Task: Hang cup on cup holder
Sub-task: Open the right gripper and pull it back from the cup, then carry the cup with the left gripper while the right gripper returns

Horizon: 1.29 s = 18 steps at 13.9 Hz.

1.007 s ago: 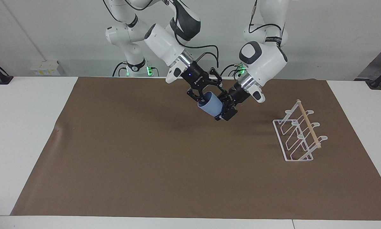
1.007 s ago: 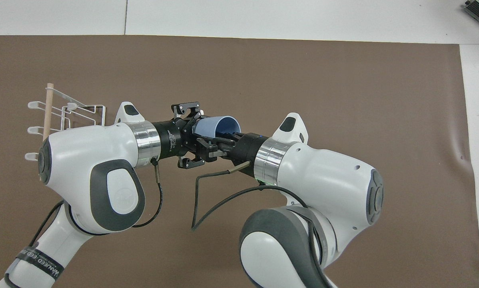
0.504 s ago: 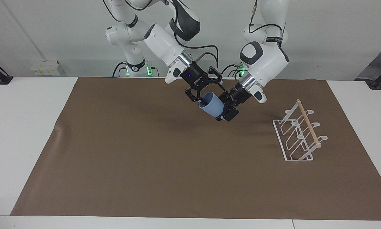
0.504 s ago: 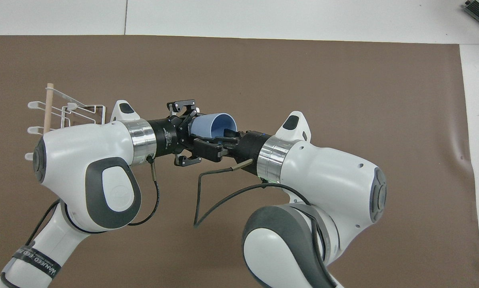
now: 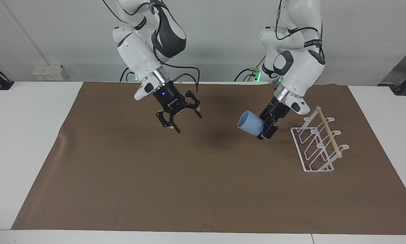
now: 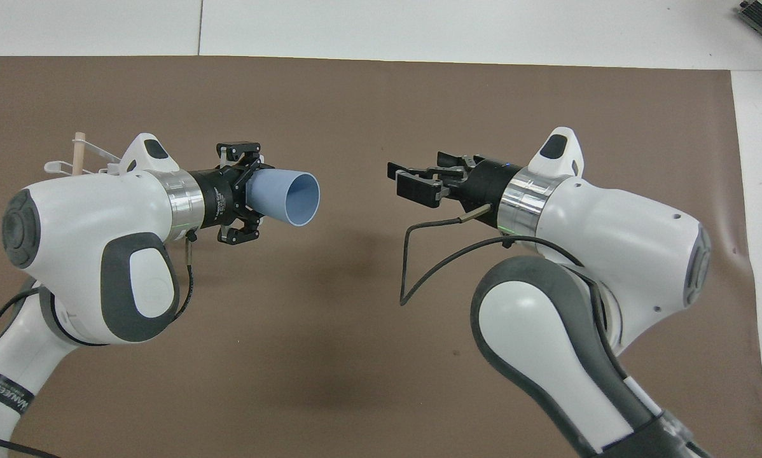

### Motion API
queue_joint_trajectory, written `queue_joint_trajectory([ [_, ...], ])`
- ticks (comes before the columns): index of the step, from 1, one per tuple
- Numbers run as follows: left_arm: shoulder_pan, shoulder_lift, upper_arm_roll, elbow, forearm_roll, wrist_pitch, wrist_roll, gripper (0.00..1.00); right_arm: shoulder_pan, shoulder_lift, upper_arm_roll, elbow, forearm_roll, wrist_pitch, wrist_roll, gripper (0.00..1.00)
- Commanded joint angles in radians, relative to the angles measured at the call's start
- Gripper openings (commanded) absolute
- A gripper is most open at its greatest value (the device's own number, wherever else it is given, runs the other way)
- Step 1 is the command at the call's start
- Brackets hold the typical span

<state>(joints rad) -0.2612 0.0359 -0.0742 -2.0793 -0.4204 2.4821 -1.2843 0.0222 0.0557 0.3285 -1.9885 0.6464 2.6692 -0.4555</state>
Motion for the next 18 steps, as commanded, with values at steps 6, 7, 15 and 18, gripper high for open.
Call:
queue_joint_trajectory([
  [6,0.042,0.019,-0.002,0.133,0.67,-0.273,-0.196,0.0,-0.283,0.007,0.006,0.011,-0.512,-0.213,0.03,1.0],
  [7,0.042,0.018,-0.002,0.133,0.777,-0.293,-0.225,0.0,-0.313,0.004,0.004,0.013,-0.586,-0.276,0.091,1.0],
  [15,0.051,0.013,0.001,0.162,1.369,-0.402,-0.415,0.0,-0.349,-0.059,0.009,0.011,-0.817,-0.685,0.57,1.0],
  [18,0.049,0.013,0.001,0.177,1.512,-0.427,-0.417,0.0,-0.363,-0.071,0.007,-0.006,-0.814,-0.716,0.568,1.0],
])
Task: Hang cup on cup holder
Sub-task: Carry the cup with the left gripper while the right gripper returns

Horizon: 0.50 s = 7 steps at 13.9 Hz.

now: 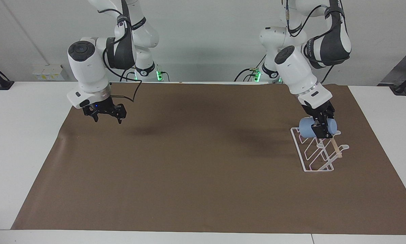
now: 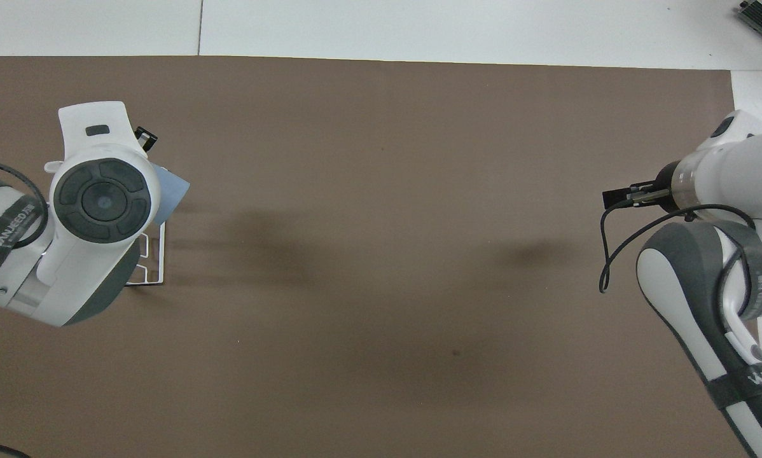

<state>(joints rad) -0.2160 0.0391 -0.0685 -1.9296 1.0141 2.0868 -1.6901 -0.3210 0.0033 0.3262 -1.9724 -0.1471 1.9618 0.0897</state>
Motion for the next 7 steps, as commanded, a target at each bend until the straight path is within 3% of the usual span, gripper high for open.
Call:
queue_joint_trajectory([
  [1,0.006,0.012,-0.005,0.027,0.128,-0.042,-0.014,0.0,-0.02,-0.02,0.01,-0.022,-0.019,-0.015,0.021,1.0],
  [7,0.003,-0.01,-0.007,-0.037,0.311,-0.05,-0.08,0.0,-0.039,-0.028,0.008,-0.022,-0.008,-0.057,0.012,1.0],
])
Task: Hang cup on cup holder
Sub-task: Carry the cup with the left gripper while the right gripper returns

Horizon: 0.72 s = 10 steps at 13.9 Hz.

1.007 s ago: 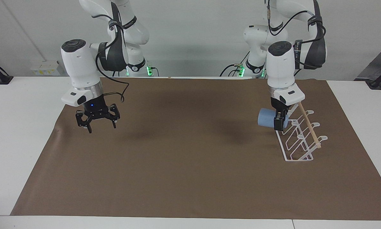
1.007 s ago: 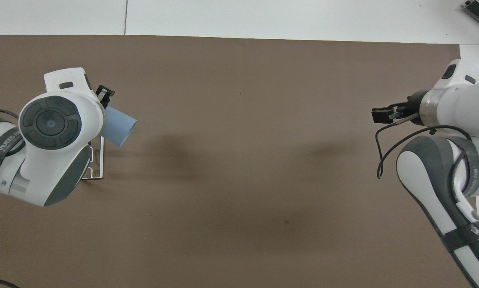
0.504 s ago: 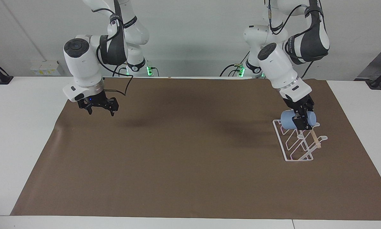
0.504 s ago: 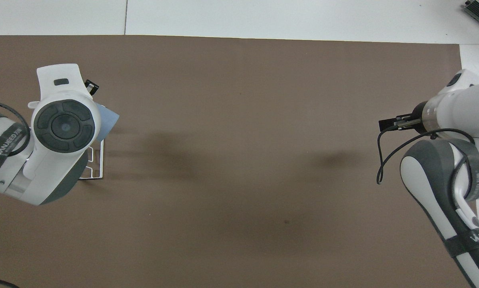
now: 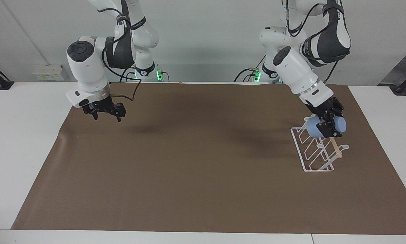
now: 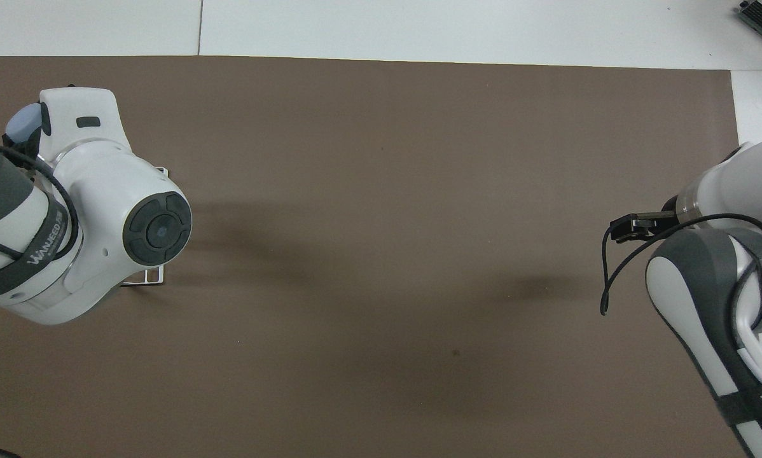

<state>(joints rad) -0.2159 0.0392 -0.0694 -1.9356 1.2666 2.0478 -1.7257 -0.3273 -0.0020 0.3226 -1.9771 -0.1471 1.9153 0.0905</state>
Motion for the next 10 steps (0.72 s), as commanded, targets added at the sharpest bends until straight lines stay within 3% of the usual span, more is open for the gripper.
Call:
queue_joint_trajectory([
  [1,-0.002,-0.013,-0.006,-0.036,0.062,-0.017,-0.048,0.0,-0.041,-0.022,0.012,-0.019,-0.006,-0.013,0.0,1.0],
  [6,0.006,-0.021,-0.006,-0.077,0.115,0.006,-0.069,0.0,-0.053,-0.029,0.012,0.003,0.109,0.001,-0.069,1.0],
  [10,0.004,0.014,-0.006,-0.138,0.186,0.0,-0.225,0.0,-0.045,-0.071,0.016,0.11,0.11,-0.053,-0.081,1.0],
])
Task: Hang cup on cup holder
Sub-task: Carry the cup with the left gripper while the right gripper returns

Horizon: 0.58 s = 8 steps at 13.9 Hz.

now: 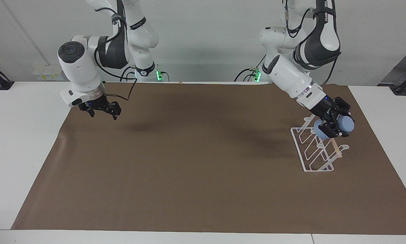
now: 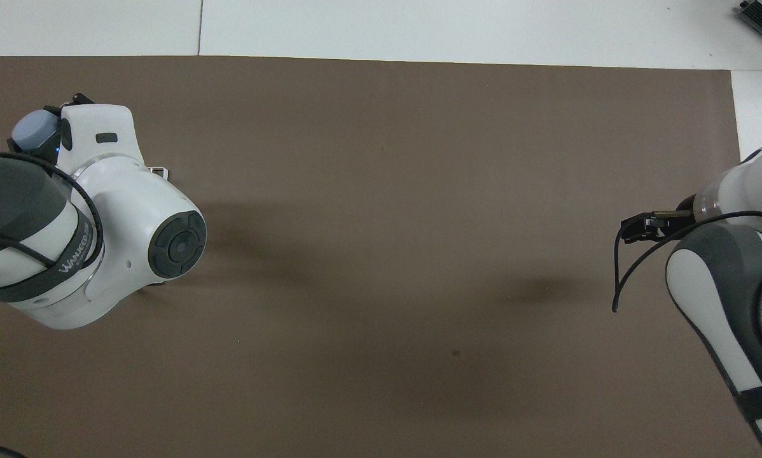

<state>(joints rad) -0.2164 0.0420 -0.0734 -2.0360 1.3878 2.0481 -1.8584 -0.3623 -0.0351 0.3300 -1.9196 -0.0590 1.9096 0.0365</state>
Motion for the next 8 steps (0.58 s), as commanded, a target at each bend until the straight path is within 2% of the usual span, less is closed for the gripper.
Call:
queue_joint_trajectory([
  [1,-0.003,0.01,-0.002,-0.041,0.065,-0.008,-0.094,0.0,-0.012,-0.04,0.007,0.101,0.024,-0.087,-0.027,1.0],
  [6,-0.006,0.027,-0.002,-0.063,0.143,-0.042,-0.126,0.0,-0.014,-0.042,0.007,0.264,0.042,-0.236,-0.027,1.0],
  [8,-0.006,0.076,-0.002,-0.046,0.2,-0.066,-0.2,0.0,-0.014,-0.052,0.004,0.292,0.044,-0.248,-0.027,1.0],
])
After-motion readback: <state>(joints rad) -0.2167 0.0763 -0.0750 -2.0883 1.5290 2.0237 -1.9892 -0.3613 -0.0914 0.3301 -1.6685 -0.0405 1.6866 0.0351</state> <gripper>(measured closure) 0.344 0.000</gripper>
